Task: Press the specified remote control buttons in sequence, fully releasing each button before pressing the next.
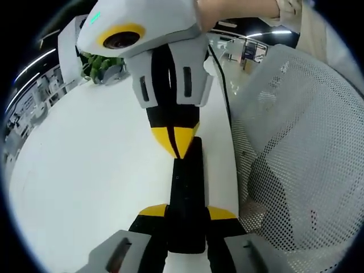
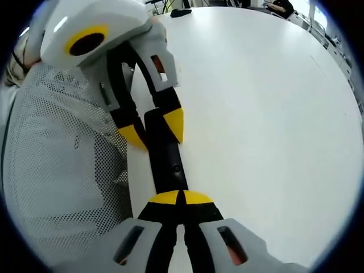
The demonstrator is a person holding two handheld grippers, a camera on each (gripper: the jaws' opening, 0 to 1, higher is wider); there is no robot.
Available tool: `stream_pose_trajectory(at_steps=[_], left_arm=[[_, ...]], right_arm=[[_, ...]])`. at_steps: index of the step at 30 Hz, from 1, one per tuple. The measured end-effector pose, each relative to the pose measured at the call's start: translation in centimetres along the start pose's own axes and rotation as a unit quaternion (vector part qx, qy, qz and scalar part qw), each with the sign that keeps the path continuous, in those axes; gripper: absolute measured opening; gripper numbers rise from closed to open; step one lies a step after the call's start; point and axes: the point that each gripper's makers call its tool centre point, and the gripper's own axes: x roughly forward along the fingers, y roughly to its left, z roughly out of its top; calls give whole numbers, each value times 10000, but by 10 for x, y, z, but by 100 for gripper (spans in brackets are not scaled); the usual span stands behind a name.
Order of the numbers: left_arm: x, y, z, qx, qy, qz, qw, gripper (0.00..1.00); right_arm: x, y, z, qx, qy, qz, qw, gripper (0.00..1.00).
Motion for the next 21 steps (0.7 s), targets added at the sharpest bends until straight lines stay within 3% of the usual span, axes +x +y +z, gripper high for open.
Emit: stream_pose_trajectory(at_steps=[21], left_arm=[[0,0,0,51,34,-9,10000,24]], right_arm=[[1,-1,1,148,-38,-305,9994,0]])
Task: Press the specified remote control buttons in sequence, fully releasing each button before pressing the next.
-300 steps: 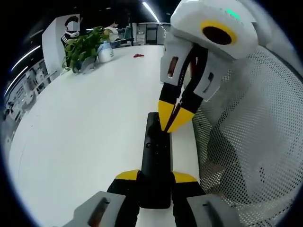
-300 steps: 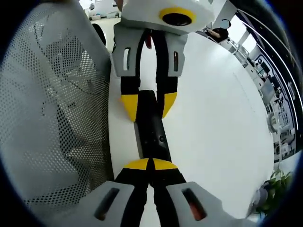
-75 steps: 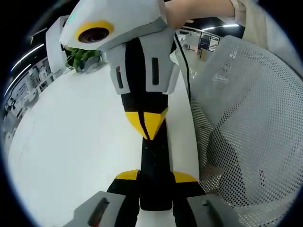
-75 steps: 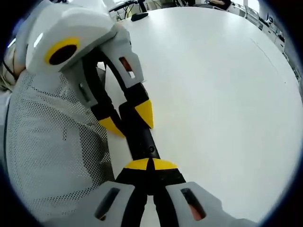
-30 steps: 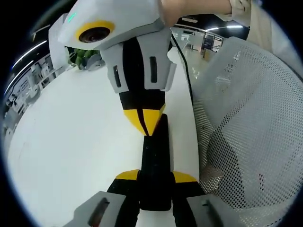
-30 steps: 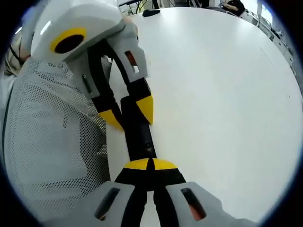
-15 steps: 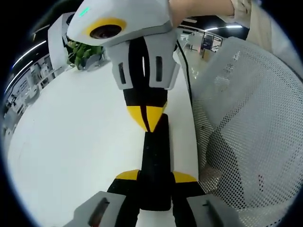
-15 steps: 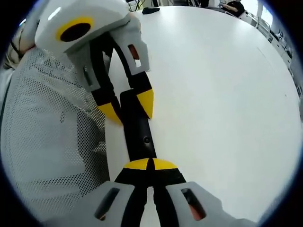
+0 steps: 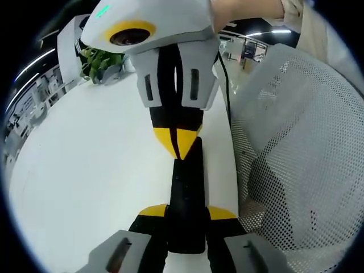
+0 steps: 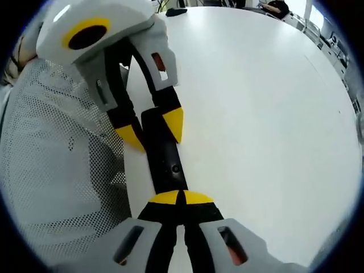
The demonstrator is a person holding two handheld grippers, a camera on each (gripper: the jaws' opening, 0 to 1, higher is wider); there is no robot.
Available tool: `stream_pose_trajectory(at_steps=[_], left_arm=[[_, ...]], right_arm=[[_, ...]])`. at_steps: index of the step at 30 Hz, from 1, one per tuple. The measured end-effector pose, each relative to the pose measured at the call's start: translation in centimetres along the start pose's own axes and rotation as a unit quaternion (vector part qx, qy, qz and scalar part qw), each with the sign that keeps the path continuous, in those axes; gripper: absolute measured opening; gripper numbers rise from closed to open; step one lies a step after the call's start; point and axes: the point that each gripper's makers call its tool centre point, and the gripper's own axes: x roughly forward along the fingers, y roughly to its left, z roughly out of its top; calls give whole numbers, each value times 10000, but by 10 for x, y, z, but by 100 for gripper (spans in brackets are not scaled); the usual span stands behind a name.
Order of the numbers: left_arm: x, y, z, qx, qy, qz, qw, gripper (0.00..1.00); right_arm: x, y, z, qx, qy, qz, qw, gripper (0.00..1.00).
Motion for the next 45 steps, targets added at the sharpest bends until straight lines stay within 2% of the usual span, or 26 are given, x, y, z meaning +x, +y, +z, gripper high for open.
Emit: stream_pose_trajectory(at_steps=[12,17,21,23,29,34,39,45], left_arm=[[0,0,1,6,18,17,10000,24],[0,0,1,-30,49,28,10000,24],[0,-1,1,-46,63,23,10000,24],[0,0,1,-56,55,7,10000,24],[0,-1,2,-49,73,-14,10000,24],[1,0,3,-14,75,-24,10000,25],[3,0,6,-181,-46,-26,9998,25],[6,-2,8,148,-143,-89,9997,25]], right_arm=[[-2,-2,-2,713,-662,-137,9952,0],[-2,-2,-2,797,-703,-98,9943,0],[-3,-1,-4,531,-642,-195,9963,0],[-5,1,-8,428,-470,-213,9977,0],[-4,3,-8,378,-438,-282,9979,0],[-4,5,-8,-14,-325,-492,9983,0],[-4,7,-7,-343,-357,-656,9966,0],[-5,9,-7,-770,-590,-964,9906,0]])
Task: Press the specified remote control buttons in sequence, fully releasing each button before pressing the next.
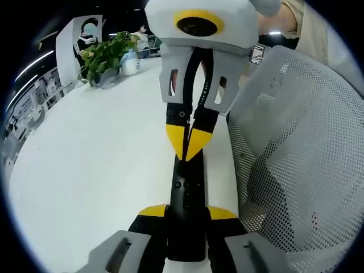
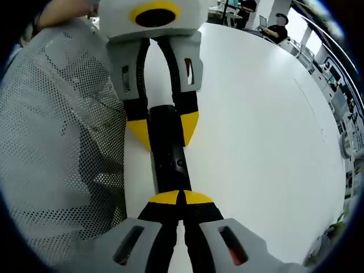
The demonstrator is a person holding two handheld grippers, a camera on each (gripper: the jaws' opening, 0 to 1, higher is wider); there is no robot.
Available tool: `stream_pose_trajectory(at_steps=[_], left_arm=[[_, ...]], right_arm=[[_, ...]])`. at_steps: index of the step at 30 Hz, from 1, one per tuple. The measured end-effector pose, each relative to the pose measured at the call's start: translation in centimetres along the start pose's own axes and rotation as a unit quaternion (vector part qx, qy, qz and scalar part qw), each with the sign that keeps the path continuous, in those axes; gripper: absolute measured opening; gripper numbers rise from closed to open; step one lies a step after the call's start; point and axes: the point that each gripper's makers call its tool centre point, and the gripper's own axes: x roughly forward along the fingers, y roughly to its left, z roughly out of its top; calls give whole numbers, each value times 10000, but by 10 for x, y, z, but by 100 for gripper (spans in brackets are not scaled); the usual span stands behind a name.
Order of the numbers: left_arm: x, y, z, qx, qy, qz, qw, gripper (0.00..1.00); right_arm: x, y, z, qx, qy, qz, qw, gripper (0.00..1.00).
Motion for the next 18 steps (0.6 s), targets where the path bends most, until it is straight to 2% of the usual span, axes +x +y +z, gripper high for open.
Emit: stream_pose_trajectory(at_steps=[7,9,11,16,18], left_arm=[[0,1,-1,16,-143,-47,9999,25],[0,1,-1,32,-163,-50,9998,25],[0,1,-1,39,-186,-52,9998,25],[0,1,0,5,-242,-57,9997,25],[0,1,0,-2,-250,-50,9997,25]], right_arm=[[0,-1,1,-219,-21,-170,9996,0],[0,-2,1,-80,-71,-195,9998,0],[-1,-3,0,287,-225,-265,9990,0],[-3,-5,-1,867,-602,-753,9916,0],[-4,-4,-2,888,-723,-919,9892,0]])
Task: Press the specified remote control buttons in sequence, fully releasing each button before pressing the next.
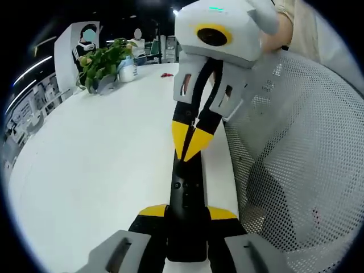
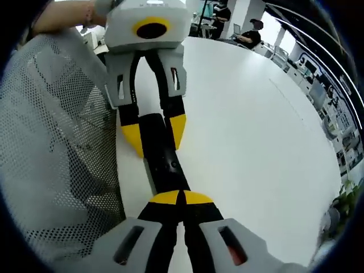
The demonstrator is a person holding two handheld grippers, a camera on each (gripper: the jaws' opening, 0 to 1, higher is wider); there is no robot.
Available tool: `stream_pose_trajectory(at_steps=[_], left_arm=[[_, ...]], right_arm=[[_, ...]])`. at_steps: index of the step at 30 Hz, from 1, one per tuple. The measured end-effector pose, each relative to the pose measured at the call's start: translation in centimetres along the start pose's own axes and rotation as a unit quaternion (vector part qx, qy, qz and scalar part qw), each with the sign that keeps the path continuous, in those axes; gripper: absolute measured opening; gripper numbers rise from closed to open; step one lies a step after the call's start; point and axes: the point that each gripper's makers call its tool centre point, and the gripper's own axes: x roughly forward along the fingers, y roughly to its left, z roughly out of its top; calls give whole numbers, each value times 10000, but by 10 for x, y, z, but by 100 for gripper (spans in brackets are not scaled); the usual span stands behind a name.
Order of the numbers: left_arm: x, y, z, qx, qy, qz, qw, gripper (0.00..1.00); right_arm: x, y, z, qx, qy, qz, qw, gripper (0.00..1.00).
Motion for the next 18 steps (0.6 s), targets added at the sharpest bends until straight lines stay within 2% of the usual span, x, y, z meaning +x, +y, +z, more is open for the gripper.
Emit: stream_pose_trajectory(at_steps=[4,7,10,12,18], left_arm=[[0,0,1,-13,2,7,10000,25],[1,0,1,-35,-10,23,10000,25],[1,0,1,-47,11,30,10000,25],[1,0,1,-62,7,24,10000,25],[0,0,2,-127,-12,21,9999,25]], right_arm=[[2,3,4,-404,141,82,9990,0],[5,14,11,-397,11,267,9989,0],[6,15,12,-659,79,153,9977,0],[6,20,14,-671,27,296,9973,0],[9,29,20,-1040,-5,327,9940,0]])
